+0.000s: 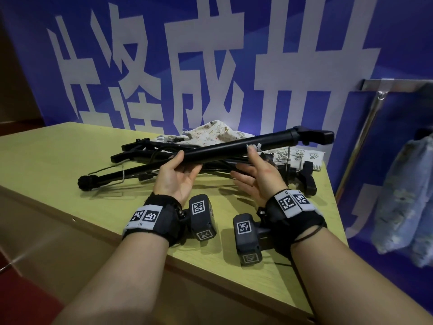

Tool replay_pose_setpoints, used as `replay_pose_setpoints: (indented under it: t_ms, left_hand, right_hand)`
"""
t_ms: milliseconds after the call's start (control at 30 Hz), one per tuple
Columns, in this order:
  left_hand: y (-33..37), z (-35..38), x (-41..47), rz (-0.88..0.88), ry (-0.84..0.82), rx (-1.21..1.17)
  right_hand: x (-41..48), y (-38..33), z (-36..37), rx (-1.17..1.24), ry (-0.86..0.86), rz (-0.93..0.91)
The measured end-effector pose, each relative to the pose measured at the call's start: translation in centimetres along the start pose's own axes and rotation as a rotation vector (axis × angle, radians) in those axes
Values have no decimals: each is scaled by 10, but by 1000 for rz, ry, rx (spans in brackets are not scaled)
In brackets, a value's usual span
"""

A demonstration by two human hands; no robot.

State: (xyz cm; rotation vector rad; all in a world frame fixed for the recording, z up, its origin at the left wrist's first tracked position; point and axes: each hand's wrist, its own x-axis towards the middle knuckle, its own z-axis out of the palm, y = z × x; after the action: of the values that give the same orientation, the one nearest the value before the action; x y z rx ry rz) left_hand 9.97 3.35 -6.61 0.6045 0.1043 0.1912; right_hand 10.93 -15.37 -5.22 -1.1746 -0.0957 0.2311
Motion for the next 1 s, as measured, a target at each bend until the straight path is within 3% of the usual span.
replay_pose_setpoints:
  t_ms: [267,633,1000]
  left_hand:
    - [-3,6,-6,-25,-101,93]
    - [-4,7,-7,-22,-147,53]
    - [-5,10,-10,-74,-168,78]
  right_hand:
    - [6,4,1,133,43,114]
    - [3,-6,-3,579,-10,20]
    - [-1,-11,-6,619,-59,37]
